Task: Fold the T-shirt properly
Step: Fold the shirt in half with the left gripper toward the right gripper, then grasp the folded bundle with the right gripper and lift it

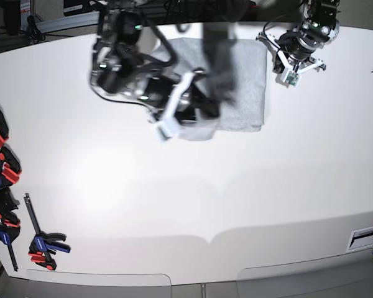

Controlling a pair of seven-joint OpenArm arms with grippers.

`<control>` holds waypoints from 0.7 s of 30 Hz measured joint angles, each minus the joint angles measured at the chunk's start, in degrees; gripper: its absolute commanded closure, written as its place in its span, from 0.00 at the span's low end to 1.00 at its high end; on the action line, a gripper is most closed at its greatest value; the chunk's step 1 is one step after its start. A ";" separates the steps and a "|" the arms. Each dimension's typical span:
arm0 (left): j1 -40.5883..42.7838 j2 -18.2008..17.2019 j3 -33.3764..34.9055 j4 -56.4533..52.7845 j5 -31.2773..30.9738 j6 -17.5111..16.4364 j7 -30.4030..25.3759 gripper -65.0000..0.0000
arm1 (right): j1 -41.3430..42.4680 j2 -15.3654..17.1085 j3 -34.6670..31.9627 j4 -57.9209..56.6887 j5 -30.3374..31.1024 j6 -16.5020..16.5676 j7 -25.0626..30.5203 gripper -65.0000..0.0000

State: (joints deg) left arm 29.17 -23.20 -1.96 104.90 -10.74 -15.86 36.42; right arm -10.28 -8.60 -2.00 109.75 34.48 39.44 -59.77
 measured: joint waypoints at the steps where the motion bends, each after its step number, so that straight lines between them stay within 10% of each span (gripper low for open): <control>1: 0.00 -0.02 0.00 0.00 0.00 0.00 0.00 1.00 | 0.07 0.00 -2.69 -0.24 -3.63 -2.01 2.05 1.00; 12: 0.00 -0.02 0.00 0.07 0.00 0.00 0.00 1.00 | 0.26 0.09 -23.63 -6.64 -24.57 -12.98 14.25 1.00; 21: 0.02 0.00 0.00 0.07 -0.96 0.00 0.02 1.00 | 3.93 0.35 -27.58 -16.09 -27.23 -15.26 16.98 1.00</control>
State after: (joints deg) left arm 29.19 -23.20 -1.96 104.97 -11.70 -15.86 36.45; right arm -6.35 -8.25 -29.58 93.67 7.25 24.18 -42.78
